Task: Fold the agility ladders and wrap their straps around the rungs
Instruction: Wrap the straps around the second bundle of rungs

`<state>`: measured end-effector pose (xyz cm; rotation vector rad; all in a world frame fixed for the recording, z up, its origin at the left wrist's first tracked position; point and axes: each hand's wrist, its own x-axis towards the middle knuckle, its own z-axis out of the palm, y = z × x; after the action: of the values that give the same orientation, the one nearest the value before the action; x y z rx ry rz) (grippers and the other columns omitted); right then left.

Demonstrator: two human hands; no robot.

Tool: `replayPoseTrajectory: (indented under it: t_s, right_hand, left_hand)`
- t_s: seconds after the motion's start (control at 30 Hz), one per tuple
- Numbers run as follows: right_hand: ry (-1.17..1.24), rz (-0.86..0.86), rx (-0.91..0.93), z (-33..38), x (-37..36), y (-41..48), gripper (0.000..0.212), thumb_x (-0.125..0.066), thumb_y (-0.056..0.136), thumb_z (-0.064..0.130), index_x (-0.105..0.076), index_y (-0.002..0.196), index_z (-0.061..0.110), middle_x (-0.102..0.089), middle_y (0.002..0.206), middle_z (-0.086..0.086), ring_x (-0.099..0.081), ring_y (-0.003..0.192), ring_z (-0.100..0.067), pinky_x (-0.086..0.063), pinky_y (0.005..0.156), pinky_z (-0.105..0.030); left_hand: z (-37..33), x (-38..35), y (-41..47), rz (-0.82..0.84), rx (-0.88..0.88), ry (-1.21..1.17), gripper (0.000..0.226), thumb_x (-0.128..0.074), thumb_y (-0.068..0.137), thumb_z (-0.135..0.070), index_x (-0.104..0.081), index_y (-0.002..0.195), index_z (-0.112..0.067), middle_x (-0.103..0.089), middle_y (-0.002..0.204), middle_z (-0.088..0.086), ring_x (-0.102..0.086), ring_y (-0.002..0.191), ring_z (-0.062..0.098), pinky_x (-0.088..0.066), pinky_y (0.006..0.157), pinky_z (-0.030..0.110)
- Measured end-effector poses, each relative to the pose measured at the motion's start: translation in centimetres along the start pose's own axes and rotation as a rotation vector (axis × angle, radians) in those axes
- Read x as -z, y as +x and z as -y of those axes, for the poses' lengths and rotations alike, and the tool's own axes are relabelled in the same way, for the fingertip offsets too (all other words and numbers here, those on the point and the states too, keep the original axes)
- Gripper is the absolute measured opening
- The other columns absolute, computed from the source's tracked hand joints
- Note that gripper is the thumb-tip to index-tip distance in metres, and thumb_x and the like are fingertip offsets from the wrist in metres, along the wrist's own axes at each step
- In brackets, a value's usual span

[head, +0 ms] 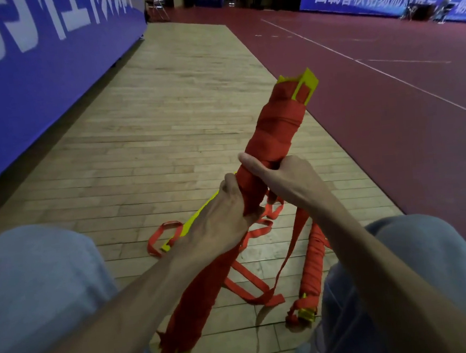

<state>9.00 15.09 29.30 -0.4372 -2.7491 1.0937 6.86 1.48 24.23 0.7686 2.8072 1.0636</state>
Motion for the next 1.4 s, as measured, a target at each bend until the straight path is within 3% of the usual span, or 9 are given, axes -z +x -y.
replayPoseTrajectory:
  t_s: [0.1,0.23,0.43,0.53,0.6,0.73,0.93,1.17,1.4]
  right_hand:
    - [-0.01,-0.196,-0.002,0.1,-0.8,0.2,0.068,-0.055,0.074,0.081,-0.065,0.068,0.013,-0.067,0.061,-0.001,-0.067,0.057,-0.017,-0.059,0.065,-0.037]
    - [0.13,-0.237,0.079,0.5,0.4,0.4,0.067,-0.059,0.076,0.074,-0.066,0.069,0.008,-0.067,0.062,-0.008,-0.066,0.055,-0.023,-0.058,0.061,-0.044]
    - [0.564,-0.055,0.284,1.1,2.4,-0.1,0.064,-0.065,0.08,0.059,-0.065,0.08,-0.006,-0.067,0.071,-0.022,-0.064,0.059,-0.025,-0.05,0.058,-0.038]
    - [0.639,0.074,0.331,1.4,2.2,-0.5,0.054,-0.065,0.085,0.053,-0.068,0.091,-0.001,-0.074,0.085,-0.017,-0.072,0.077,-0.035,-0.056,0.065,-0.043]
    - [0.601,0.118,0.298,1.6,2.2,-0.6,0.049,-0.059,0.083,0.056,-0.067,0.082,0.008,-0.072,0.071,-0.005,-0.067,0.062,-0.026,-0.052,0.056,-0.035]
    - [0.486,0.129,0.191,1.4,2.2,0.1,0.057,-0.053,0.075,0.067,-0.053,0.064,0.012,-0.046,0.05,0.001,-0.043,0.043,-0.011,-0.034,0.044,-0.025]
    - [0.393,0.066,0.01,0.8,0.6,0.6,0.069,-0.061,0.079,0.07,-0.07,0.087,0.002,-0.069,0.072,-0.009,-0.06,0.053,-0.016,-0.05,0.049,-0.026]
    - [0.481,0.009,-0.132,0.8,-0.7,0.1,0.059,-0.071,0.073,0.066,-0.067,0.084,0.009,-0.064,0.067,-0.002,-0.056,0.045,-0.009,-0.044,0.045,-0.023]
    - [0.546,0.261,-0.044,0.6,0.6,0.1,0.042,-0.065,0.085,0.055,-0.071,0.096,0.015,-0.074,0.083,-0.001,-0.065,0.06,-0.008,-0.051,0.056,-0.021]
  left_hand:
    - [-0.3,-0.1,-0.3,-0.048,-0.041,-0.04,0.052,-0.068,0.089,-0.042,-0.03,0.112,-0.015,-0.056,0.098,0.005,-0.063,0.074,0.021,-0.053,0.064,0.042]
    - [-0.5,1.3,-0.2,0.001,-0.105,-0.306,0.057,-0.077,0.076,-0.046,-0.036,0.108,-0.022,-0.06,0.09,-0.007,-0.065,0.073,0.006,-0.053,0.062,0.021]
    - [-0.2,3.7,0.5,0.21,-0.051,-1.008,0.054,-0.075,0.071,-0.041,-0.055,0.116,-0.018,-0.068,0.1,0.008,-0.069,0.091,0.024,-0.059,0.077,0.037]
    - [-0.8,4.0,0.0,0.498,0.026,-1.08,0.05,-0.067,0.077,-0.039,-0.057,0.116,-0.01,-0.072,0.092,0.014,-0.072,0.073,0.028,-0.058,0.059,0.034]
    - [-0.6,4.0,0.0,0.502,0.037,-1.096,0.05,-0.069,0.076,-0.039,-0.058,0.11,-0.004,-0.068,0.081,0.013,-0.066,0.061,0.022,-0.054,0.053,0.03]
    - [-0.2,3.2,0.7,0.308,0.123,-1.002,0.029,-0.079,0.078,-0.034,-0.064,0.094,-0.016,-0.063,0.072,0.002,-0.062,0.06,0.015,-0.052,0.057,0.031]
    - [0.4,1.7,1.1,-0.029,0.183,-0.413,0.058,-0.079,0.072,-0.053,-0.053,0.114,-0.024,-0.067,0.095,-0.006,-0.065,0.083,0.009,-0.049,0.067,0.023]
    - [0.4,0.3,0.6,-0.077,0.096,-0.116,0.066,-0.074,0.078,-0.054,-0.036,0.119,-0.019,-0.059,0.099,0.0,-0.06,0.08,0.015,-0.039,0.055,0.023]
    - [0.5,0.7,0.7,-0.045,0.146,-0.189,0.071,-0.072,0.076,-0.061,-0.036,0.119,-0.018,-0.061,0.096,-0.001,-0.061,0.079,0.012,-0.044,0.056,0.023]
